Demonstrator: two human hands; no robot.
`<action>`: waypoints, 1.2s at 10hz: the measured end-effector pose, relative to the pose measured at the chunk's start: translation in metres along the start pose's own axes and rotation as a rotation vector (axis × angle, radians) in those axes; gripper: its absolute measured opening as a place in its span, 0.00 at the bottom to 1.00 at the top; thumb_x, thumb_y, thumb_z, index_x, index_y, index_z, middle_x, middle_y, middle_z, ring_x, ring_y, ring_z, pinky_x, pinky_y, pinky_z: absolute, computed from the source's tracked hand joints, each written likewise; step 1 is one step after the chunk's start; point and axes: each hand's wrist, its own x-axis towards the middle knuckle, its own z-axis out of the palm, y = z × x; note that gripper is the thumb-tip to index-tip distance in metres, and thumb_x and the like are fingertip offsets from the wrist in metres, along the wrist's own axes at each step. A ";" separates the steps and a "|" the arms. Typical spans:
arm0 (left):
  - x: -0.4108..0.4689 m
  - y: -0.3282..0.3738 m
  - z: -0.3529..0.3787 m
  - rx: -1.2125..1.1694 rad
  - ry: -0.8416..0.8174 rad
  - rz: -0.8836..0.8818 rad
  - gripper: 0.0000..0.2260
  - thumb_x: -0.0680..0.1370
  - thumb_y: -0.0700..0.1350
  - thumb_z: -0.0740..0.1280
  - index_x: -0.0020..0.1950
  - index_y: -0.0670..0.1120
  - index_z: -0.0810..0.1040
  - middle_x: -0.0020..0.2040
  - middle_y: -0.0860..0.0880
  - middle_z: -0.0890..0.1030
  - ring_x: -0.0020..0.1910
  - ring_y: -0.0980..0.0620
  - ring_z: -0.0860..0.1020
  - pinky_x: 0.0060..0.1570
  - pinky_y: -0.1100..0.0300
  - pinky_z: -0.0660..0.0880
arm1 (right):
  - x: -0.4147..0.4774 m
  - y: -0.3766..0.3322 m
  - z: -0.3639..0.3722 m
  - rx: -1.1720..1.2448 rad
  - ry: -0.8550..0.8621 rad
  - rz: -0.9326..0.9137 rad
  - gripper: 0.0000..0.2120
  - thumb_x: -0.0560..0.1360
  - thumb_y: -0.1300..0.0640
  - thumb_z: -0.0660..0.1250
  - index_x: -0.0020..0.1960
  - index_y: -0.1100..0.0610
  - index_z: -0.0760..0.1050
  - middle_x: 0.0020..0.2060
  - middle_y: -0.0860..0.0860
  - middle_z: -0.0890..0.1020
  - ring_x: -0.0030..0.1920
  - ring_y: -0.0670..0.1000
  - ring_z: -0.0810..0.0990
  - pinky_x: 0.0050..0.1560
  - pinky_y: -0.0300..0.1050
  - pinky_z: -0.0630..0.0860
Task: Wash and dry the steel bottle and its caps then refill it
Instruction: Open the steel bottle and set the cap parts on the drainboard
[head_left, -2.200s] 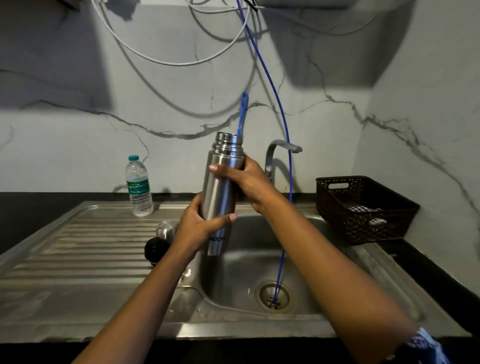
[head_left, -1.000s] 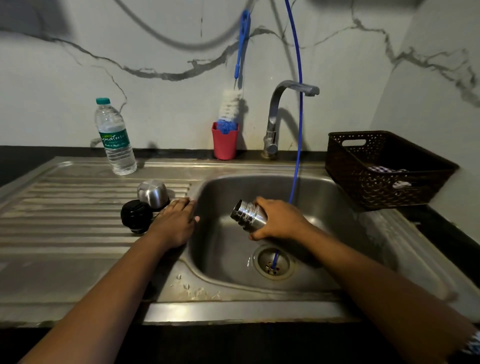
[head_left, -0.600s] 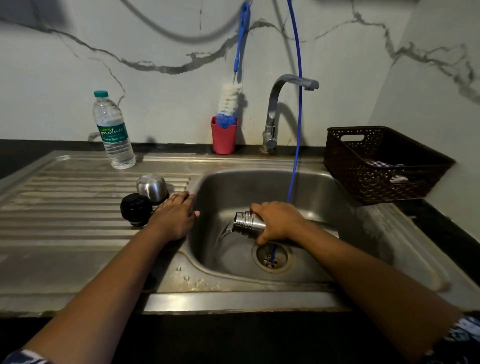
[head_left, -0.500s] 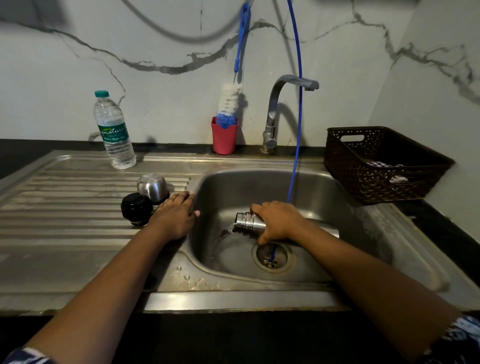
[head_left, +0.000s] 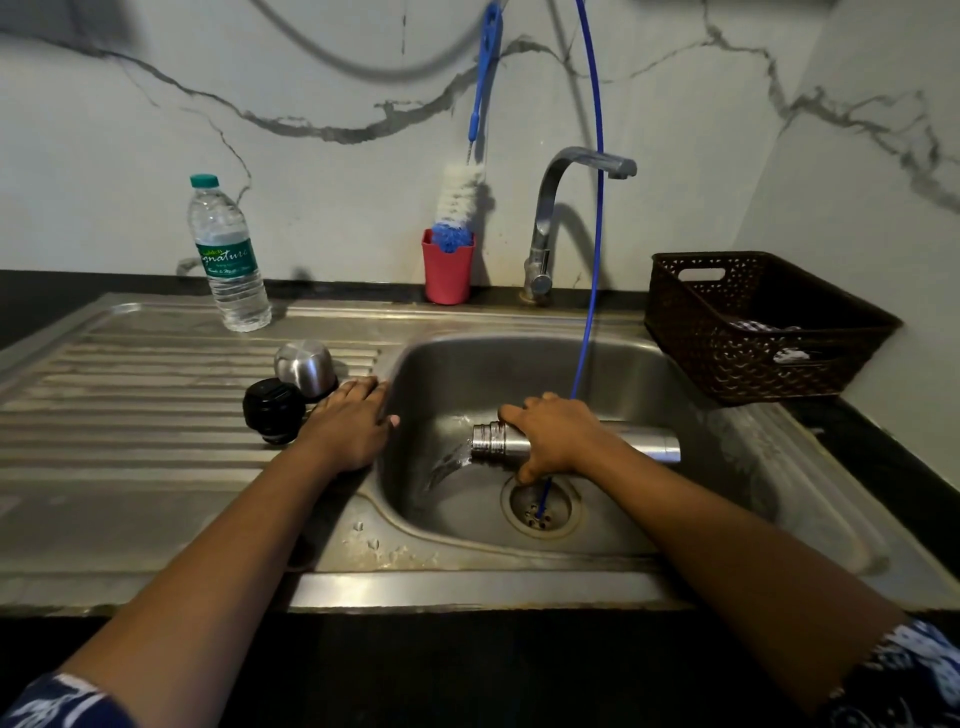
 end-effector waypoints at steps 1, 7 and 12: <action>-0.001 0.000 0.000 0.009 0.004 -0.001 0.27 0.82 0.54 0.55 0.78 0.46 0.53 0.79 0.45 0.53 0.77 0.45 0.52 0.74 0.51 0.52 | -0.001 0.001 -0.001 -0.008 -0.005 0.009 0.34 0.63 0.41 0.73 0.64 0.49 0.65 0.56 0.54 0.75 0.57 0.56 0.72 0.49 0.48 0.70; -0.001 0.002 -0.002 -0.006 0.005 -0.001 0.27 0.82 0.53 0.56 0.78 0.46 0.54 0.79 0.45 0.53 0.77 0.45 0.52 0.74 0.51 0.52 | -0.003 0.000 -0.008 -0.056 -0.006 0.026 0.35 0.65 0.43 0.73 0.67 0.49 0.62 0.60 0.55 0.72 0.60 0.57 0.70 0.54 0.53 0.70; 0.000 0.000 0.000 0.002 0.014 0.000 0.27 0.82 0.53 0.57 0.78 0.45 0.55 0.78 0.45 0.54 0.77 0.45 0.53 0.74 0.51 0.53 | -0.005 0.002 -0.010 -0.151 0.013 0.041 0.37 0.67 0.46 0.73 0.70 0.48 0.60 0.63 0.56 0.70 0.64 0.57 0.67 0.61 0.58 0.67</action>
